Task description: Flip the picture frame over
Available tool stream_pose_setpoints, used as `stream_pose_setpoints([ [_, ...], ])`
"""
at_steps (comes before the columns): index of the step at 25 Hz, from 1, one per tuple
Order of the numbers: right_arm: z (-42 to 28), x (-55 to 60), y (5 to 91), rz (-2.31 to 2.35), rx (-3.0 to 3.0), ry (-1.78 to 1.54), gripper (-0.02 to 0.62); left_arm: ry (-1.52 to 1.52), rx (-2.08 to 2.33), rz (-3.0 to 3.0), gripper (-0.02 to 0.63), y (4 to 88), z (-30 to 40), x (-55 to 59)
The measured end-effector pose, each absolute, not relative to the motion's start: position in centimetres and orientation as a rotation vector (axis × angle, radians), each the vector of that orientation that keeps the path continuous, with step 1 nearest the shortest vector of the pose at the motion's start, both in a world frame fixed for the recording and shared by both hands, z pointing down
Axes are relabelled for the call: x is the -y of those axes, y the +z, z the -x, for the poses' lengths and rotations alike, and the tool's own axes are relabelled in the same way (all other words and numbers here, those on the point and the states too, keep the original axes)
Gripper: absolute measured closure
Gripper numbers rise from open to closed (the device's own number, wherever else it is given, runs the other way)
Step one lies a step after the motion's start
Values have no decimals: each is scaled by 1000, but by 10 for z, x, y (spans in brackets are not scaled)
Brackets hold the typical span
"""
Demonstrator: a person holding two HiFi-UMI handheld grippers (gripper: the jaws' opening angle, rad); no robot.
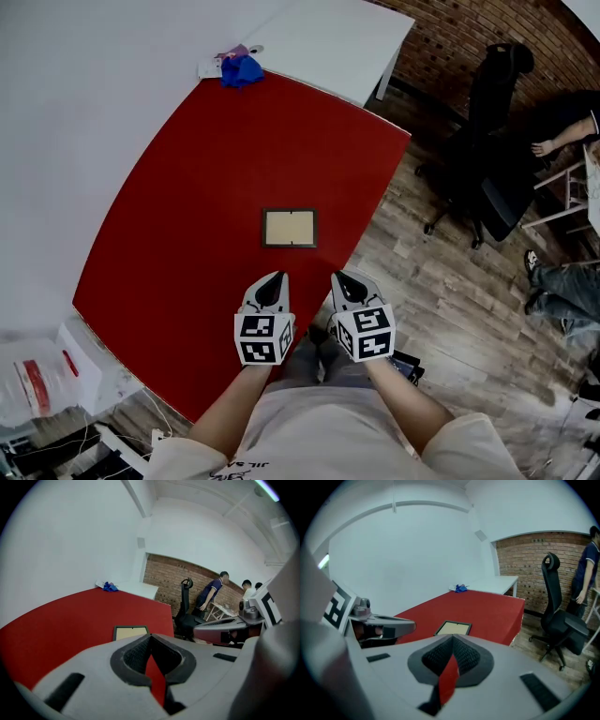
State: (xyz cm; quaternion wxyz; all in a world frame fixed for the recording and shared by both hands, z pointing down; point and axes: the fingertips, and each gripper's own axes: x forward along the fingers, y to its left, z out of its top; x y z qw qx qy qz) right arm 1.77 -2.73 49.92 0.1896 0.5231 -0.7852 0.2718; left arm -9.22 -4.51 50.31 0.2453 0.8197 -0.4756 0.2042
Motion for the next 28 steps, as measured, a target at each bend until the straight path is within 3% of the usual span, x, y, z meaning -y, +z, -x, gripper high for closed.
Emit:
stream_pose_setpoints([
  [11,-27,62,539,-1497,2162,836,591,693,1210,-2176,597,561,54,111],
  [18,-41,77,559,-1518,2133,879,591,834,1111,-2137,529,603,27,131],
  [28,-52,86,583,-1515,2114,960,591,949,1111,-2040,518,643,8,138],
])
